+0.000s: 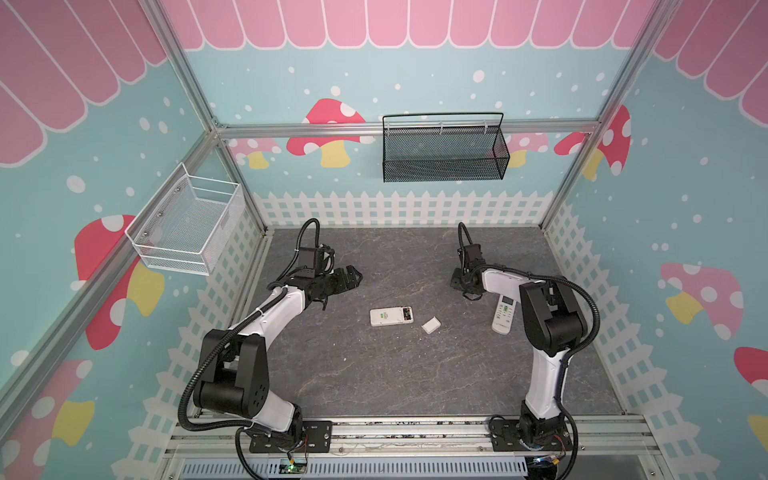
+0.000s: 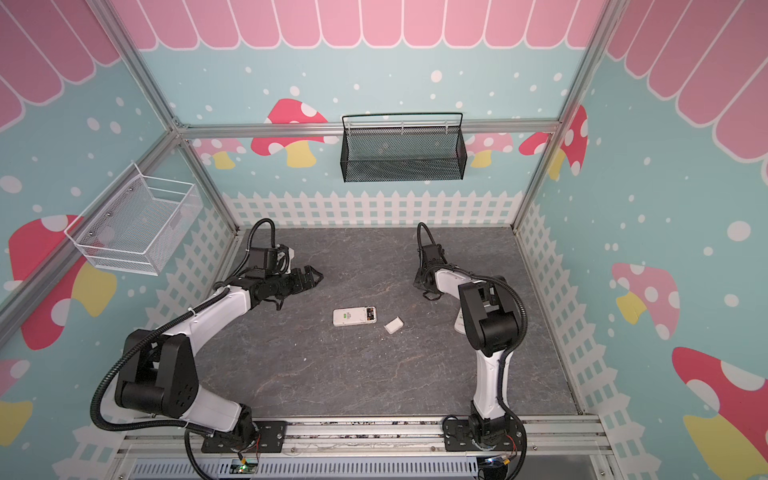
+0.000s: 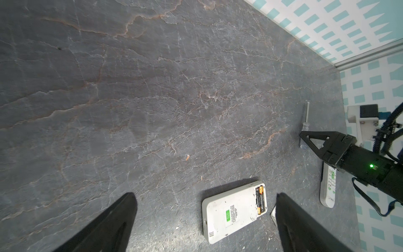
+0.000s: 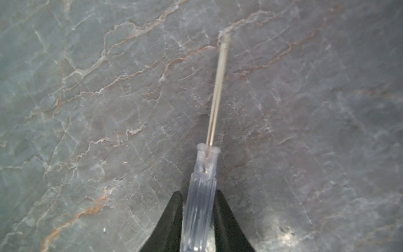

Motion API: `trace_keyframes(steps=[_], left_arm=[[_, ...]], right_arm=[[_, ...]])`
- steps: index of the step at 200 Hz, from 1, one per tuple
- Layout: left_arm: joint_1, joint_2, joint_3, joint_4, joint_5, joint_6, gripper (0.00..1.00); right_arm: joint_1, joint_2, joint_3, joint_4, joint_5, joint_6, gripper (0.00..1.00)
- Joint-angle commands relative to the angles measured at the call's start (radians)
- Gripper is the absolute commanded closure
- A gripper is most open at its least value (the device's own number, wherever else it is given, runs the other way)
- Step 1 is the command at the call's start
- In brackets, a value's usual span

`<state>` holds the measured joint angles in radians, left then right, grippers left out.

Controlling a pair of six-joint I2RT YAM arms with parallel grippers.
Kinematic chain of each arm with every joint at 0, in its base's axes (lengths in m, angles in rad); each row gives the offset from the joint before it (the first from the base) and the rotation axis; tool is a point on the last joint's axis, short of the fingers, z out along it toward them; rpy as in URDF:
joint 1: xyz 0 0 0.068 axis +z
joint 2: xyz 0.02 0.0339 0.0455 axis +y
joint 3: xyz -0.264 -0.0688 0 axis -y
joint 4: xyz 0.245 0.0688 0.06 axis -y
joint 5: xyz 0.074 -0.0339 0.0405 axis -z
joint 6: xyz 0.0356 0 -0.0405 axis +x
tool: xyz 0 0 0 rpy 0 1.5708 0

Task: Unload the batteries from the remote control
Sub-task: 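Grasp the clear-handled screwdriver with the right gripper and lift it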

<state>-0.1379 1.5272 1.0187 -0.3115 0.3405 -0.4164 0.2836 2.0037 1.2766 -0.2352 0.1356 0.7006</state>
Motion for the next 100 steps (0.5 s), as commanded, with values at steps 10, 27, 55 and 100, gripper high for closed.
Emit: trace_keyframes(steps=[10,27,55,100], left_arm=[[0.013,-0.035,0.044,-0.025,0.056,0.044,0.01],[0.021,-0.030,0.071,-0.052,0.091,0.085,0.01],[0.067,-0.020,0.115,-0.076,0.139,0.098,0.03],[0.072,-0.001,0.209,-0.148,0.257,0.248,0.04]], right_arm=[[0.011,0.004,-0.036,-0.073,0.003,0.006,0.84],[0.018,-0.038,-0.060,-0.070,0.009,-0.018,0.88],[0.022,-0.130,-0.109,-0.056,0.008,-0.060,0.92],[0.023,-0.292,-0.207,0.056,-0.091,-0.157,0.97]])
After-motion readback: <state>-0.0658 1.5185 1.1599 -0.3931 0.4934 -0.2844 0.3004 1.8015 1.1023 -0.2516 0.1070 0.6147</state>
